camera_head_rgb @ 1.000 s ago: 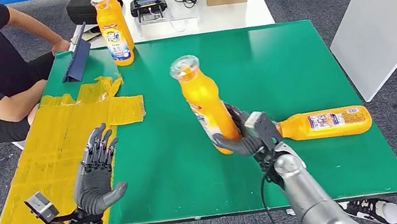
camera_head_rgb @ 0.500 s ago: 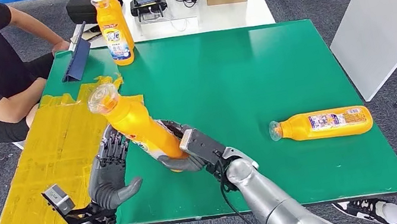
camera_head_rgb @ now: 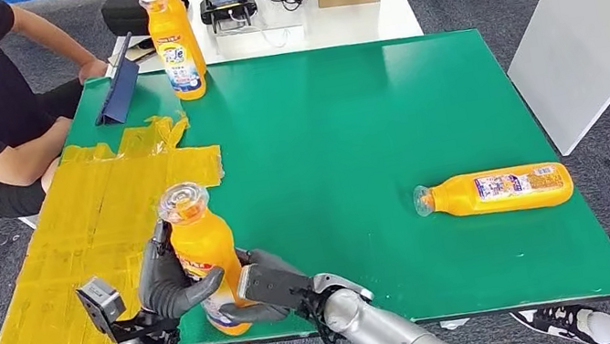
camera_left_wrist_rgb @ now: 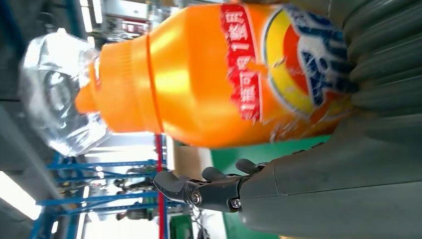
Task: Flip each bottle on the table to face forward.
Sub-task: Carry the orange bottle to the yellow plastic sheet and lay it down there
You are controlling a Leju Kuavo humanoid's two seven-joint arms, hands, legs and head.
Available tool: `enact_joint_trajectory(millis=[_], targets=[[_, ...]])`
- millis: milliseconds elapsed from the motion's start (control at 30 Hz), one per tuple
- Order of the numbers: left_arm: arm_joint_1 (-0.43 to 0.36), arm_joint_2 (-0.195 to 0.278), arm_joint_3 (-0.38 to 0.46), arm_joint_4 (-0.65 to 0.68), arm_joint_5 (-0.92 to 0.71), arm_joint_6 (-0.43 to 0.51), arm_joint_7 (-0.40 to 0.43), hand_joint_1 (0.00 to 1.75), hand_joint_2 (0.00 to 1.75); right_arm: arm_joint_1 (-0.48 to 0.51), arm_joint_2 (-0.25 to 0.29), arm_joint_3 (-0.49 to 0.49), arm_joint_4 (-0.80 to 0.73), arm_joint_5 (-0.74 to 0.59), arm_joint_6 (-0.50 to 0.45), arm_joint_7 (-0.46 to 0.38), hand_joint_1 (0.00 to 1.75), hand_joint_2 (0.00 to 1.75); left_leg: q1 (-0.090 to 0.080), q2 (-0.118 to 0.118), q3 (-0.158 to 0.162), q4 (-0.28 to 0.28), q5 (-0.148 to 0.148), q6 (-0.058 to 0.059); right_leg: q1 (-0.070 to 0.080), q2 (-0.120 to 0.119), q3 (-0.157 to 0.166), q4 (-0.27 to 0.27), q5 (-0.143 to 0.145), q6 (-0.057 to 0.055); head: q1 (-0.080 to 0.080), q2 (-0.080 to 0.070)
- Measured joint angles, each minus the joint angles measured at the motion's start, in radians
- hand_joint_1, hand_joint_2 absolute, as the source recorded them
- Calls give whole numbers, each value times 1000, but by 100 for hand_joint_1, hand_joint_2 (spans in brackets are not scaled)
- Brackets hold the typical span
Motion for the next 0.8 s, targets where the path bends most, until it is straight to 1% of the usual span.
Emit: enact_joint_trajectory(millis=[333, 467, 567, 800], targets=[[7, 2, 3, 12, -9, 5, 0, 0, 175, -1, -1, 39, 15, -7, -8, 0, 175, 175, 0, 0, 0, 0, 0, 0, 0, 0, 0, 0, 0, 0, 0, 0], [12, 9, 2, 24, -54, 24, 8, 175, 175, -5, -5, 56, 39, 19, -16, -10, 175, 175, 0, 0, 0, 0, 0, 0, 0, 0, 0, 0, 0, 0, 0, 0], [7, 21, -3, 34, -71, 21, 7, 175, 175, -12, -10, 56, 48, 39, -9, -12, 175, 175, 0, 0, 0, 0, 0, 0, 0, 0, 0, 0, 0, 0, 0, 0], [3, 36, -7, 46, -87, 15, -23, 175, 175, -30, -20, 48, 60, 57, -22, -23, 175, 175, 0, 0, 0, 0, 0, 0, 0, 0, 0, 0, 0, 0, 0, 0]])
